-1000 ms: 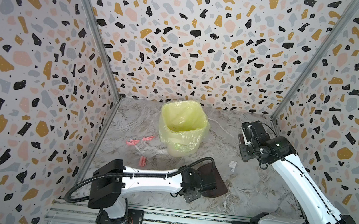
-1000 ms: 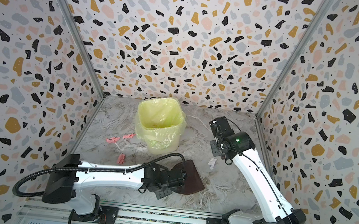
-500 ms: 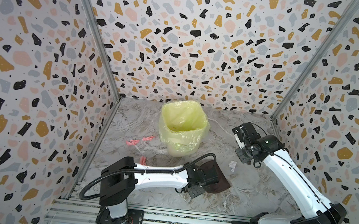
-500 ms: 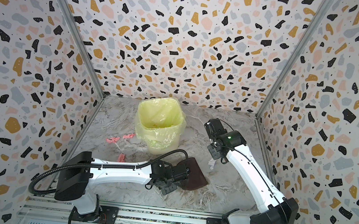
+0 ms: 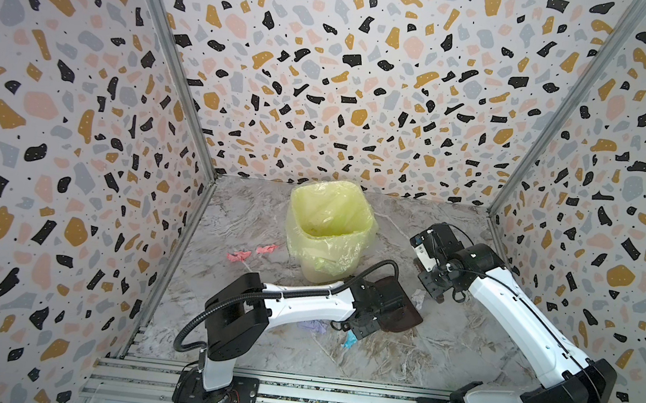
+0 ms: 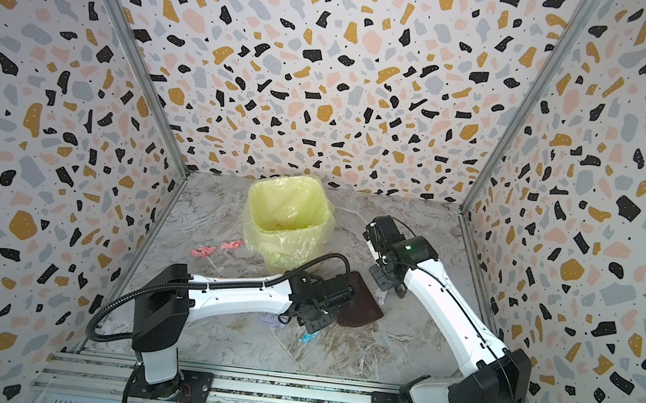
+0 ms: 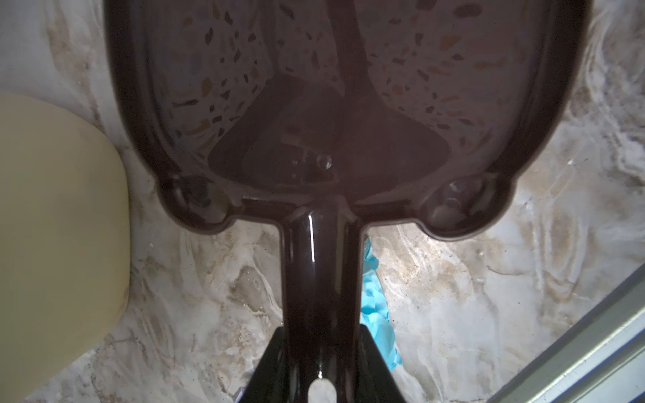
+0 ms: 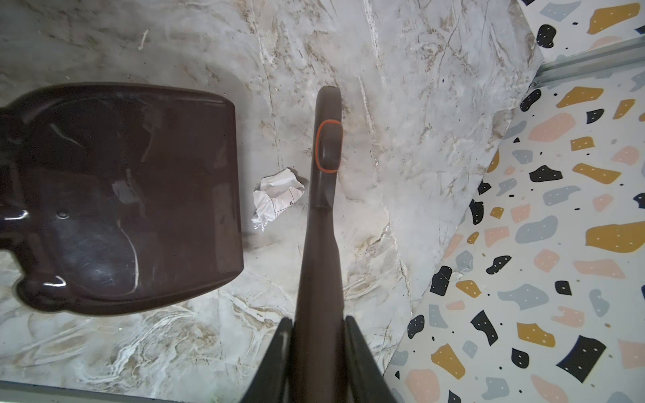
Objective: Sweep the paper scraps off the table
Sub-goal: 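Bring the brush down behind the white crumpled scrap with the right gripper, then sweep the white crumpled scrap into the dustpan with the right gripper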
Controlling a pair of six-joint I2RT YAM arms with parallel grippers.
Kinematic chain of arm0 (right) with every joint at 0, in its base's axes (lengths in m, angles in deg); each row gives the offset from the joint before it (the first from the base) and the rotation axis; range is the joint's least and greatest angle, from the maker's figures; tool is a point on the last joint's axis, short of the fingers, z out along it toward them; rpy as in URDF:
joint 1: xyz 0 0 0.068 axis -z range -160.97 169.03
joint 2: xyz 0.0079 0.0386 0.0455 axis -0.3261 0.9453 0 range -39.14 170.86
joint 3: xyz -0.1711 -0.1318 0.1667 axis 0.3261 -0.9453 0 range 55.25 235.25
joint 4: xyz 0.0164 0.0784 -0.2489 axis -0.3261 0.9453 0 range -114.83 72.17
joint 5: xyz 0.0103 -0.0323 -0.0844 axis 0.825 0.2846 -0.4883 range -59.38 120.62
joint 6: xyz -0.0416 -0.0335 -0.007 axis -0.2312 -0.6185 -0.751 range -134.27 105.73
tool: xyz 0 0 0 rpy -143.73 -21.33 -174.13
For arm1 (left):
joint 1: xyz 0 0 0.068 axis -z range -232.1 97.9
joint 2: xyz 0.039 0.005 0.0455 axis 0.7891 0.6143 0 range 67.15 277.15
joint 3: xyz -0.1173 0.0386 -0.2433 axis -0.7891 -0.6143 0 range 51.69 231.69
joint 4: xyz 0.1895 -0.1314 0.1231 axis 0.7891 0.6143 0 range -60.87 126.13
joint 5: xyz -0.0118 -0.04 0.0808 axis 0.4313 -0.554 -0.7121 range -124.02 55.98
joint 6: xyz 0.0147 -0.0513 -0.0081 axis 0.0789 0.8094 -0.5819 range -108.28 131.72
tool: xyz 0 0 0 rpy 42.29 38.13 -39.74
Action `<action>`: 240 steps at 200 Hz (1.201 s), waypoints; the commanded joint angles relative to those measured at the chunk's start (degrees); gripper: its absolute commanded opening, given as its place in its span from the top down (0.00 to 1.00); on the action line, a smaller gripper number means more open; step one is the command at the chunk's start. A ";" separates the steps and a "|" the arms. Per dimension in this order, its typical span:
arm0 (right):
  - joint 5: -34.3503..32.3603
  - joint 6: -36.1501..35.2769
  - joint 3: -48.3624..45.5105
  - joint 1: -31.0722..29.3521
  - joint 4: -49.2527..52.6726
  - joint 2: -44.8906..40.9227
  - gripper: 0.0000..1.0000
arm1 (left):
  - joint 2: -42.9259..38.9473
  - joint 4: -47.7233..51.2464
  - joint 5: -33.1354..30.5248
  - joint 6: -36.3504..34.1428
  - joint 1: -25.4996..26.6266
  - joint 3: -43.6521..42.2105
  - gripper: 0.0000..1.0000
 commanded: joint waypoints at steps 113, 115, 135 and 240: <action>20.50 -1.50 5.34 0.04 2.57 1.21 1.00 | 4.50 4.40 0.48 -2.79 -1.02 4.69 1.00; 21.12 -1.50 5.72 0.03 2.64 1.25 1.00 | 4.51 4.43 0.45 -2.80 -1.05 4.65 1.00; 26.10 -0.59 9.42 -0.36 4.38 2.43 1.00 | 4.53 3.82 0.53 -2.47 -1.19 4.23 1.00; 3.21 2.40 10.49 5.58 6.93 -0.52 1.00 | 3.37 1.88 1.32 -1.84 -1.30 2.15 1.00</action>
